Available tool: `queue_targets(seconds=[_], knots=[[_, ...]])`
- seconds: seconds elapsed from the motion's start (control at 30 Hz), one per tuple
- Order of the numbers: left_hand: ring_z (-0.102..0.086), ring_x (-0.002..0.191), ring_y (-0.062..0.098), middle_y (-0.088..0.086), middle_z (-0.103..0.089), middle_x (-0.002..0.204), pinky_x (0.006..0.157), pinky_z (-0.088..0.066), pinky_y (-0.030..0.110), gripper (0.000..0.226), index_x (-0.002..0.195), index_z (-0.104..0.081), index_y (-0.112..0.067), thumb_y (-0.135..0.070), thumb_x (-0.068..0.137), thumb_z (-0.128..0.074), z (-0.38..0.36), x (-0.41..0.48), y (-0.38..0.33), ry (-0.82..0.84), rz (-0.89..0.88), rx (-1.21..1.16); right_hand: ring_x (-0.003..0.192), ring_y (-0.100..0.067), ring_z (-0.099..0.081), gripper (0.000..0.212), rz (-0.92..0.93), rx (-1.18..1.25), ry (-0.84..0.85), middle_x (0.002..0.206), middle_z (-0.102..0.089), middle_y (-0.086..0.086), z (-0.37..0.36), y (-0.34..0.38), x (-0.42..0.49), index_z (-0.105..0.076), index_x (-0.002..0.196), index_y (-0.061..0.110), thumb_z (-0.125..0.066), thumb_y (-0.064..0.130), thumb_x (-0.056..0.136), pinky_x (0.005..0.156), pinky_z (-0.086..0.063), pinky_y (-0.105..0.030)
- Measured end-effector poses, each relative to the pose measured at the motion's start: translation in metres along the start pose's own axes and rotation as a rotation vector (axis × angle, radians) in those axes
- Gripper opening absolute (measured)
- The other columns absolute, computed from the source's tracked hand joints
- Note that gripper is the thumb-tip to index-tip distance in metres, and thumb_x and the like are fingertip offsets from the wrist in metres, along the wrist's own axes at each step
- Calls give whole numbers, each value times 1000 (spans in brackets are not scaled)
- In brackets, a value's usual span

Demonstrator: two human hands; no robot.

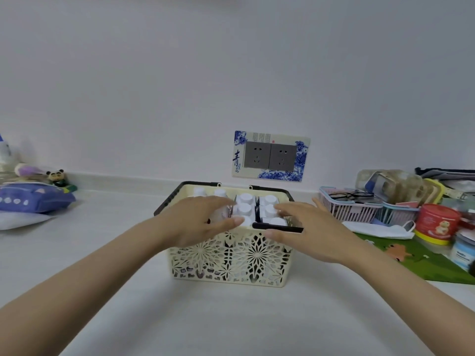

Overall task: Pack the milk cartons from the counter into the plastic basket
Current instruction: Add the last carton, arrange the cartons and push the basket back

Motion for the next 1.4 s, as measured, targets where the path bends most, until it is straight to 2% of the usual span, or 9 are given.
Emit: queue_targets(seconds=[0.1,0.27,0.33,0.4,0.5,0.7,0.9,1.1,1.4], knots=[[-36,138,14,-5,-38,153,109,-29,34,99,146,-33,-28,-88,68,-20,22,-4,15,-119,39,-61,131,-7,-36,90,-18,88,-29,142,-44,17,2,-6,-6,-38,137,41,-38,89,62,115,-18,-36],[-17,147,14,-7,-16,161,116,-20,37,124,152,-11,-29,-89,50,-50,23,-29,87,-93,297,-208,98,36,-34,67,-113,520,-39,105,-30,59,-11,-16,-14,-36,114,66,-61,79,53,78,-31,-4],[-44,134,13,-14,-40,150,105,-41,36,120,148,-19,-35,-87,48,-58,7,-35,99,-41,358,-372,95,25,-43,67,-171,643,-108,101,-36,52,-14,-20,-12,-43,113,60,-61,78,50,72,-32,-4],[-66,103,2,-24,-65,118,79,-60,33,93,130,-42,-45,-81,48,-68,3,-34,95,-95,310,-539,101,10,-44,81,-212,693,-173,108,-43,38,-16,-25,-9,-50,124,45,-62,76,50,78,-33,-11],[-66,90,-9,-35,-67,101,61,-58,21,67,107,-52,-54,-78,48,-71,7,-30,87,-185,224,-582,111,0,-39,87,-229,690,-206,117,-44,23,-17,-28,-8,-50,129,38,-63,74,50,86,-31,-22],[-55,86,-26,-51,-56,96,57,-46,10,61,102,-49,-57,-80,49,-67,7,-23,75,-253,190,-559,118,-7,-42,102,-269,692,-165,139,-46,14,-20,-48,-2,-43,139,36,-65,77,48,90,-32,-28],[-53,91,-16,-34,-58,101,71,-41,12,81,121,-45,-45,-78,51,-69,-4,8,59,-303,177,-572,135,-16,-37,94,-279,547,-157,150,-38,9,-4,-72,-2,-38,141,39,-58,78,58,106,-34,-38],[-57,117,15,-12,-60,128,96,-49,37,100,137,-39,-31,-78,53,-68,-23,54,41,-267,200,-529,147,-13,8,71,-87,-251,-357,161,1,4,-7,-45,-8,0,149,35,-3,67,85,115,13,-41],[-48,128,22,2,-49,143,104,-44,42,116,142,-39,-16,-83,50,-63,-38,113,31,-277,226,-430,148,-19,-2,77,-80,-334,-348,162,-6,1,-17,-95,18,3,150,33,-9,72,84,118,-1,-49]])
Point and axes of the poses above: each hand's wrist, its own x-axis towards the middle knuckle, its own z-axis out of the back of the hand, y = z × x, the point moved 10 cm from there along x, towards the middle knuckle
